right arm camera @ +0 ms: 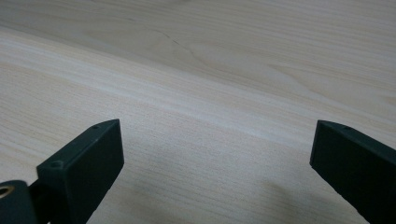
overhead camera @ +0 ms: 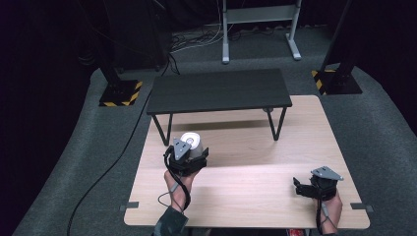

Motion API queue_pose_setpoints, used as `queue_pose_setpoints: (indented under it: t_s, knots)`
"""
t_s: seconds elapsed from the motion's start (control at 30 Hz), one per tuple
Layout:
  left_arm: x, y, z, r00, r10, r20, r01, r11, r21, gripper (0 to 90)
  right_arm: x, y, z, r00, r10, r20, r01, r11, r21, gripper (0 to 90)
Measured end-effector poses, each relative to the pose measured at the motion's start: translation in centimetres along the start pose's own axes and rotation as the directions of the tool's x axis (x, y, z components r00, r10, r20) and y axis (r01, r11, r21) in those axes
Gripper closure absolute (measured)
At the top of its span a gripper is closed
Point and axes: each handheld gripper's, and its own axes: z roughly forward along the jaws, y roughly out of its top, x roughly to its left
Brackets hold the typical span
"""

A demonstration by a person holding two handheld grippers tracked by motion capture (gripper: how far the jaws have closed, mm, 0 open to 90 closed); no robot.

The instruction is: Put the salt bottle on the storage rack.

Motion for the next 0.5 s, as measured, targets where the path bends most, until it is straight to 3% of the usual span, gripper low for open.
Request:
queue_pose_setpoints:
  t_s: [0.5]
  knots:
    - [1.2, 2.1, 1.3, 0.9998, 0.005, 0.020, -0.005, 1.0000, 0.008, 29.0, 0.3, 0.2, 0.1, 0.9998, -0.015, 0.011, 0.015, 1.000, 0.010, 1.8]
